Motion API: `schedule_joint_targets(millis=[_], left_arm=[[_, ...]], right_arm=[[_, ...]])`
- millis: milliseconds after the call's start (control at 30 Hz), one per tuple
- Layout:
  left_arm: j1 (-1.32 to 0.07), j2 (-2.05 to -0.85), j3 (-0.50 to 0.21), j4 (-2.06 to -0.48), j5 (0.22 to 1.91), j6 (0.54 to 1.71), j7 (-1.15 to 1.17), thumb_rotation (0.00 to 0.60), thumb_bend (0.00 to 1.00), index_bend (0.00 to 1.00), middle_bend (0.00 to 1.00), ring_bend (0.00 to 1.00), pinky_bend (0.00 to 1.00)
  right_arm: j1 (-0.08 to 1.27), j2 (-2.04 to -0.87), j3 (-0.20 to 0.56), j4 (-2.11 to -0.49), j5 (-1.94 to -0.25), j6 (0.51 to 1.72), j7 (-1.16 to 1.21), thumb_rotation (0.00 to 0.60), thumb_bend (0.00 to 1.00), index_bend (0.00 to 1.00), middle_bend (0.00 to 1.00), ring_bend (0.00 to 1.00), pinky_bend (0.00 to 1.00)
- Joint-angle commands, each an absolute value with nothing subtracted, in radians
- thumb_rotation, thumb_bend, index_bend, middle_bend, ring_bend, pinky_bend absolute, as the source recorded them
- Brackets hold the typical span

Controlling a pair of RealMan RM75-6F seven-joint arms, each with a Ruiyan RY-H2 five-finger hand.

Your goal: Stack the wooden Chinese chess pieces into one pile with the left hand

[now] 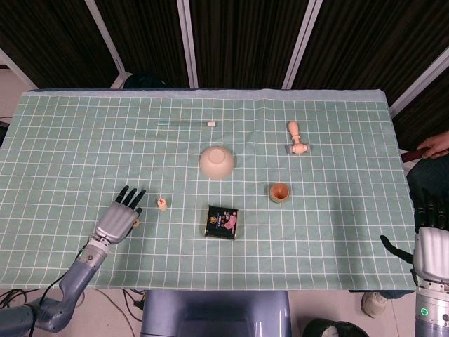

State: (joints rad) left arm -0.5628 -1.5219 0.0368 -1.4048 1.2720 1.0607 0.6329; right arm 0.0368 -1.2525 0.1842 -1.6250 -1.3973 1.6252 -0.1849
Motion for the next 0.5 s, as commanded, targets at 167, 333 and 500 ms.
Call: schedule_joint_targets(millis=[167,333,500], left_arm=[[-0.562,-1.525,0.034,-1.404,1.271,1.054,0.643,0.6,0.3,0.47,0.01,0.0,0.0],[-0.561,-1.527,0.03,-1.405,1.273,1.053,0.648,0.6,0.3,0.47,0.01,0.0,0.0],[-0.56,-1.528,0.028,-1.405,1.275,1.052,0.651,0.6,0.31,0.48,0.01,0.0,0.0]], right_arm=[[0.037,-1.252,0.185,-1.625,-1.396,1.625,-0.185,0.6,0.23,0.12,0.01,0.0,0.0],[0.037,-1.253,0.185,-1.626,-1.395,1.625,-0.186,0.6,0.23,0.12,0.01,0.0,0.0],[0.037,-1.253,0.185,-1.626,-1.395,1.625,-0.186,0.6,0.23,0.12,0.01,0.0,0.0]])
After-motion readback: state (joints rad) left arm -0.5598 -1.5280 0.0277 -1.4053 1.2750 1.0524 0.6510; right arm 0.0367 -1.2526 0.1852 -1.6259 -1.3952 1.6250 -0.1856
